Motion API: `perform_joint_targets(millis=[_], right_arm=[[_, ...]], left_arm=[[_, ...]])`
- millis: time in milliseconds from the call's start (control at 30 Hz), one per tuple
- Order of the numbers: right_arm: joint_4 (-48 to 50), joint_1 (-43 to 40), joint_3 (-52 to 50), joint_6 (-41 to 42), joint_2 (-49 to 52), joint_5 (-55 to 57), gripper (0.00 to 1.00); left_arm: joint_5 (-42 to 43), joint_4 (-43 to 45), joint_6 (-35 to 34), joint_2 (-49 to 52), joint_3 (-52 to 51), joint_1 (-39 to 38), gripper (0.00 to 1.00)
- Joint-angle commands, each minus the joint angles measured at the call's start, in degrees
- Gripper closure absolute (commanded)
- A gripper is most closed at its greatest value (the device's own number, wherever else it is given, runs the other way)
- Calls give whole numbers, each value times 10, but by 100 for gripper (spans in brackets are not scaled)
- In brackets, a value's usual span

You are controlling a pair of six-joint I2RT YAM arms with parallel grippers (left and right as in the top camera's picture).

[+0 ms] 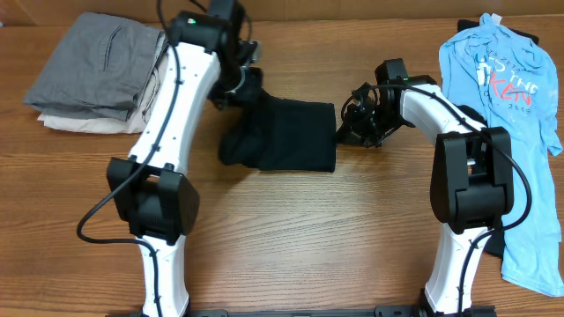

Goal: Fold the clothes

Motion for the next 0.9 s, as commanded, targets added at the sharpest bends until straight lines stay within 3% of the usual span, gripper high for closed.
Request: perform_joint_targets(millis=[0, 167, 300, 467, 500, 667, 867], right_arm=[[0, 2, -3, 0, -20, -12, 96], [0, 2, -3, 0, -20, -12, 96], [3, 2, -3, 0, -20, -12, 96], [4, -23, 22, 0, -32, -44, 96], [-1, -33, 35, 0, -39, -48, 96], [-59, -109, 131, -2, -90, -50, 94], [-134, -195, 227, -17, -134, -19, 76]], left_arm=[[40, 13, -24, 2, 17, -47, 96], [-2, 33, -29, 7, 17, -111, 91], [-40, 50, -35, 28, 17, -145, 69], [-39, 63, -35, 68, 17, -152, 8], [-35, 65, -35, 76, 17, -152, 0], [-29, 75, -34, 82, 18, -152, 0], [-28, 53, -32, 76, 48, -153, 0]])
